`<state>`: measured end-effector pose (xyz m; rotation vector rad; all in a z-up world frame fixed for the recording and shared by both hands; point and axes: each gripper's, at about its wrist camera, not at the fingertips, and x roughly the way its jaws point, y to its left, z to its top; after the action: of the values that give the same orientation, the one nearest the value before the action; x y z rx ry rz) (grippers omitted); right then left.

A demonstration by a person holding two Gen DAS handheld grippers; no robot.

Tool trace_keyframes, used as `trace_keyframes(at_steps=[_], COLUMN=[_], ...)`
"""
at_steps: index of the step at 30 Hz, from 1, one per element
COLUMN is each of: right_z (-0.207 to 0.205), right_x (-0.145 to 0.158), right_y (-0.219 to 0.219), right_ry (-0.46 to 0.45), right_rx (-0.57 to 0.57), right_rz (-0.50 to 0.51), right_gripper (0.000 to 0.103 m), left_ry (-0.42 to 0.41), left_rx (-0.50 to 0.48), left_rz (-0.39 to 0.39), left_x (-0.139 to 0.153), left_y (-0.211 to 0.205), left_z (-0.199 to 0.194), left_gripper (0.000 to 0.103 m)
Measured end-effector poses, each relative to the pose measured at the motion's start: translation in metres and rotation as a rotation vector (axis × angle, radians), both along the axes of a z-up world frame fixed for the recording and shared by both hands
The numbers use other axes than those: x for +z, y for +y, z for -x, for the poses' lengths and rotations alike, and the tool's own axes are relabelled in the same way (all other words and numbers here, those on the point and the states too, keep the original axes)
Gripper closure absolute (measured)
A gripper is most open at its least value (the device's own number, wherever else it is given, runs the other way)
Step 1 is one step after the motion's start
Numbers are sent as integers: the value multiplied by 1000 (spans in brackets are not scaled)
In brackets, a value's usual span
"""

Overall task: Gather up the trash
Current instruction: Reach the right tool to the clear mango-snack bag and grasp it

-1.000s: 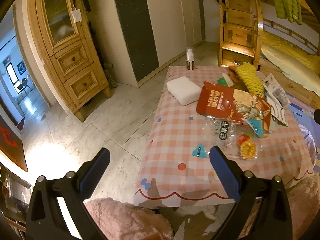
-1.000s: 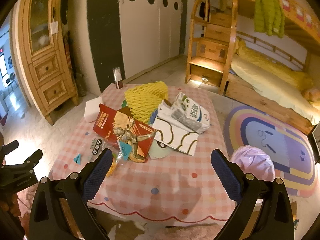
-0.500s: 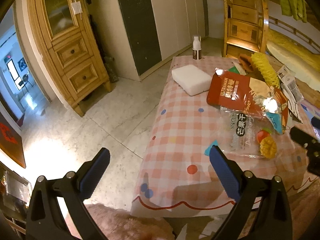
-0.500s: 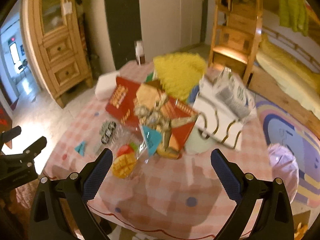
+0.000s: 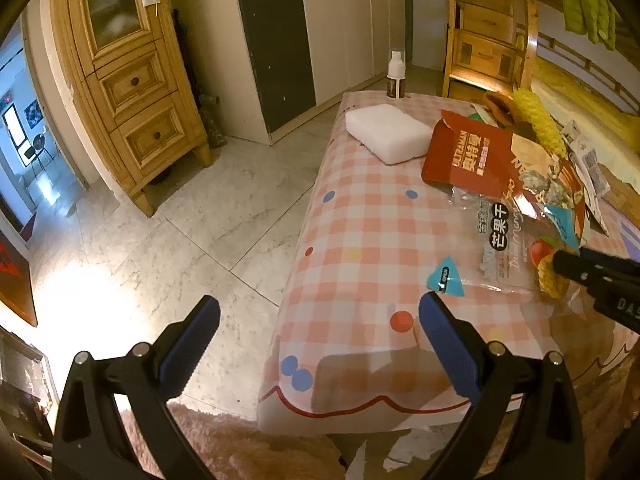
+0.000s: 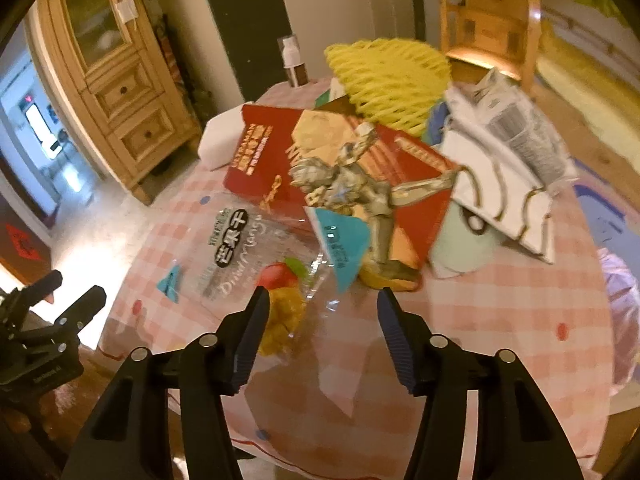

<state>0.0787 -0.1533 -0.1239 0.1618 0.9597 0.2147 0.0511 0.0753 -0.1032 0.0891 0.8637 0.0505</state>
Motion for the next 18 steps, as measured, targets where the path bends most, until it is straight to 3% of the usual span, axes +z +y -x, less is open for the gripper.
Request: trace_keyframes(at_steps=[2, 6, 9, 14, 18], right_z=[-2, -2, -1, 16, 29], right_x=[-4, -4, 1, 40, 85], right_y=[0, -2, -4, -8, -24], right_ry=[12, 13, 11, -105, -255], right_rx=[1, 8, 15, 33, -23], right_rz=[-27, -76, -117, -161, -143], right_gripper=[63, 72, 89, 100, 102], left_ry=[-16, -11, -8, -29, -59], left_rx=[-3, 2, 5, 0, 3], left_rz=[0, -14, -27, -45, -61], left_x=[1, 1, 2, 10, 21], left_y=[1, 1, 1, 1, -3], left_z=[2, 2, 4, 5, -3], left_gripper=[7, 7, 7, 7, 7])
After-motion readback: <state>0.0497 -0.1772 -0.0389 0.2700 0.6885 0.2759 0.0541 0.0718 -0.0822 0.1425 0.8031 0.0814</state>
